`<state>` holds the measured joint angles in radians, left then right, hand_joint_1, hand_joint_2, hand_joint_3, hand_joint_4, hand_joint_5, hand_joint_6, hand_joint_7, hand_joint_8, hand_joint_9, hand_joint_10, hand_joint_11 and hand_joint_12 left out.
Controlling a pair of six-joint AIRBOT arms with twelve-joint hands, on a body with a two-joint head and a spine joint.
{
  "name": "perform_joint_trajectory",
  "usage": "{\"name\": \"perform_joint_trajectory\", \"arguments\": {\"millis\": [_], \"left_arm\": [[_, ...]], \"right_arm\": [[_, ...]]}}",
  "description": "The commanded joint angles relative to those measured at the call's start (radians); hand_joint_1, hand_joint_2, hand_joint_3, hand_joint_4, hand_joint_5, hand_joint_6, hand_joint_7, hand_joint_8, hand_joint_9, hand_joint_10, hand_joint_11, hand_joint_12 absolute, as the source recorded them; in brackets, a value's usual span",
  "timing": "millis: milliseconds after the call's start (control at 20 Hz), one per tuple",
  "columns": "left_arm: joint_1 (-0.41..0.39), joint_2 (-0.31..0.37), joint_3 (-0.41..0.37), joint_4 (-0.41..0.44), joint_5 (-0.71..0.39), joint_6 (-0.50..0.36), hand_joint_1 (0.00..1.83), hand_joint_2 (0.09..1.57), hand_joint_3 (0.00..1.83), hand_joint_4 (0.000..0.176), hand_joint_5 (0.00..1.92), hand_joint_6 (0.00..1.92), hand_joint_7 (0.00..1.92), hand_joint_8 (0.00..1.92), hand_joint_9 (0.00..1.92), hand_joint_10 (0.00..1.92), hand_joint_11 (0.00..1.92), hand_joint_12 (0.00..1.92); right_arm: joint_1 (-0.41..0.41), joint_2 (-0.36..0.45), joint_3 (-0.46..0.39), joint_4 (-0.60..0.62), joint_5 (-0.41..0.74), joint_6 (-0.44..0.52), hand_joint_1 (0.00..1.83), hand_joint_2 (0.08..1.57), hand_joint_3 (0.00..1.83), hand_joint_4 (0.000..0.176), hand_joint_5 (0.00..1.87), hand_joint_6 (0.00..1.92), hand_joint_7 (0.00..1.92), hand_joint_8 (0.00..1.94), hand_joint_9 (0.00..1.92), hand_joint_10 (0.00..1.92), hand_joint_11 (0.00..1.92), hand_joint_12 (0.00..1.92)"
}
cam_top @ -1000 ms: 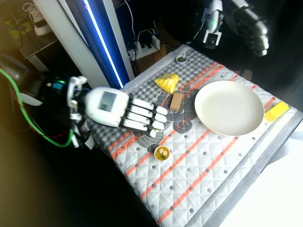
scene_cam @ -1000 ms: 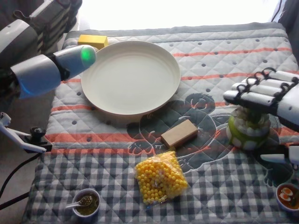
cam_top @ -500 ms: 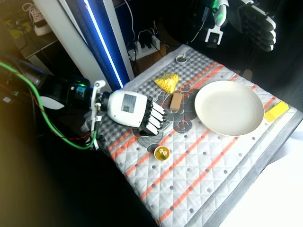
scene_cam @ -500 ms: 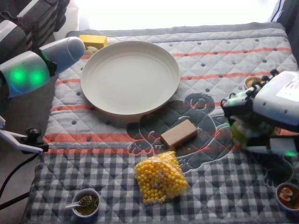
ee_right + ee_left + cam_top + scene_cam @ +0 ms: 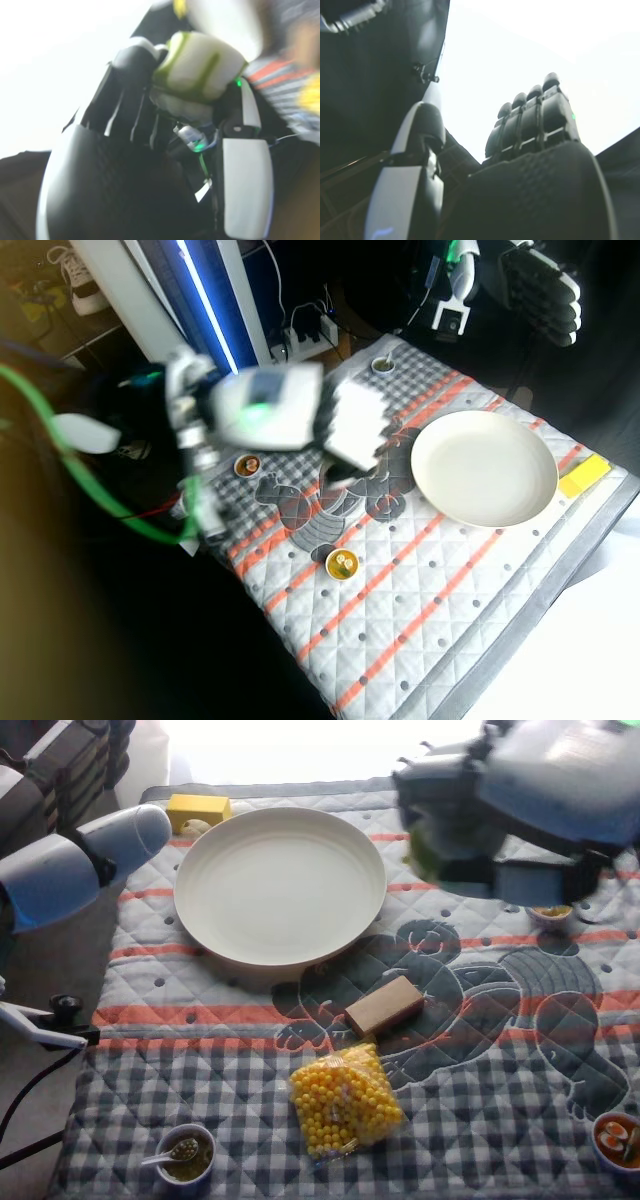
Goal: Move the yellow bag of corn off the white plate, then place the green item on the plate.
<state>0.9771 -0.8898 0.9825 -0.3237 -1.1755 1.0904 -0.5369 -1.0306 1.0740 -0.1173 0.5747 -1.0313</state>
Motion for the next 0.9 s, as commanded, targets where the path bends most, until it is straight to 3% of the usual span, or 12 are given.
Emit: {"name": "perform_joint_trajectory", "arguments": {"millis": [0, 200, 300, 400, 450, 500, 550, 600, 700, 750, 800, 850], "left_arm": [[-0.006, -0.006, 0.000, 0.007, -0.128, -0.010, 0.78, 1.29, 0.00, 0.000, 0.00, 0.00, 0.00, 0.00, 0.00, 0.00, 0.00, 0.00], [0.012, -0.015, 0.002, -0.023, -0.142, -0.010, 0.81, 1.28, 0.00, 0.000, 0.02, 0.01, 0.00, 0.00, 0.00, 0.00, 0.01, 0.00], [0.019, -0.020, 0.005, -0.033, -0.138, -0.010, 0.79, 1.29, 0.00, 0.000, 0.02, 0.00, 0.00, 0.00, 0.00, 0.00, 0.00, 0.00], [0.021, -0.031, 0.014, -0.043, -0.134, -0.012, 0.75, 1.29, 0.00, 0.000, 0.01, 0.00, 0.00, 0.00, 0.00, 0.00, 0.00, 0.00], [0.021, -0.035, 0.017, -0.045, -0.133, -0.014, 0.73, 1.29, 0.00, 0.000, 0.02, 0.01, 0.00, 0.00, 0.00, 0.00, 0.00, 0.00], [0.021, -0.040, 0.023, -0.046, -0.131, -0.022, 0.72, 1.29, 0.00, 0.000, 0.02, 0.00, 0.00, 0.00, 0.00, 0.00, 0.00, 0.00], [0.021, -0.043, 0.028, -0.046, -0.130, -0.029, 0.72, 1.29, 0.00, 0.005, 0.01, 0.00, 0.00, 0.00, 0.00, 0.00, 0.00, 0.00], [0.021, -0.044, 0.029, -0.046, -0.129, -0.031, 0.71, 1.29, 0.00, 0.008, 0.01, 0.00, 0.00, 0.00, 0.00, 0.00, 0.00, 0.00], [0.021, -0.044, 0.029, -0.046, -0.127, -0.031, 0.70, 1.28, 0.00, 0.031, 0.00, 0.00, 0.00, 0.00, 0.00, 0.00, 0.00, 0.00], [0.021, -0.044, 0.029, -0.047, -0.128, -0.031, 0.69, 1.28, 0.00, 0.034, 0.00, 0.00, 0.00, 0.00, 0.00, 0.00, 0.00, 0.00], [0.022, -0.044, 0.028, -0.048, -0.128, -0.032, 0.67, 1.28, 0.00, 0.033, 0.00, 0.00, 0.00, 0.00, 0.00, 0.00, 0.00, 0.00], [0.022, -0.044, 0.028, -0.049, -0.129, -0.032, 0.66, 1.28, 0.00, 0.033, 0.00, 0.00, 0.00, 0.00, 0.00, 0.00, 0.00, 0.00]], "right_arm": [[0.030, -0.019, 0.024, 0.009, 0.055, -0.003, 1.15, 1.27, 0.00, 0.002, 0.69, 1.42, 0.75, 1.49, 0.74, 1.82, 0.82, 1.92], [0.101, -0.158, 0.152, 0.017, -0.070, -0.003, 1.18, 1.27, 0.01, 0.000, 0.68, 1.27, 0.73, 1.76, 0.91, 1.92, 1.04, 1.92], [0.135, -0.246, 0.223, 0.017, -0.134, -0.004, 1.19, 1.27, 0.01, 0.000, 0.65, 1.28, 0.77, 1.66, 0.96, 1.89, 1.07, 1.92], [0.154, -0.335, 0.296, 0.017, -0.184, -0.004, 1.12, 1.31, 0.01, 0.000, 0.55, 1.53, 0.71, 1.53, 0.64, 1.53, 0.65, 1.82], [0.157, -0.361, 0.321, 0.021, -0.198, -0.004, 1.01, 1.20, 0.00, 0.000, 0.24, 0.84, 0.38, 0.95, 0.40, 1.28, 0.37, 1.74], [0.159, -0.387, 0.345, 0.032, -0.213, -0.004, 0.90, 1.13, 0.00, 0.019, 0.08, 0.38, 0.13, 0.39, 0.11, 0.69, 0.07, 1.42], [0.159, -0.402, 0.358, 0.038, -0.222, -0.004, 0.80, 1.10, 0.00, 0.057, 0.01, 0.13, 0.02, 0.10, 0.02, 0.27, 0.01, 0.99], [0.159, -0.411, 0.363, 0.041, -0.229, -0.004, 0.70, 1.08, 0.00, 0.080, 0.00, 0.03, 0.00, 0.02, 0.00, 0.05, 0.00, 0.20], [0.159, -0.412, 0.360, 0.042, -0.230, -0.004, 0.56, 1.05, 0.00, 0.085, 0.00, 0.00, 0.00, 0.00, 0.00, 0.00, 0.00, 0.01], [0.158, -0.412, 0.357, 0.042, -0.230, -0.004, 0.56, 1.04, 0.00, 0.068, 0.00, 0.00, 0.00, 0.00, 0.00, 0.00, 0.00, 0.00], [0.158, -0.412, 0.355, 0.042, -0.230, -0.004, 0.56, 1.03, 0.00, 0.083, 0.00, 0.00, 0.00, 0.00, 0.00, 0.00, 0.00, 0.00], [0.158, -0.412, 0.347, 0.042, -0.230, -0.004, 0.61, 1.02, 0.00, 0.122, 0.00, 0.00, 0.00, 0.00, 0.00, 0.00, 0.00, 0.00]]}}
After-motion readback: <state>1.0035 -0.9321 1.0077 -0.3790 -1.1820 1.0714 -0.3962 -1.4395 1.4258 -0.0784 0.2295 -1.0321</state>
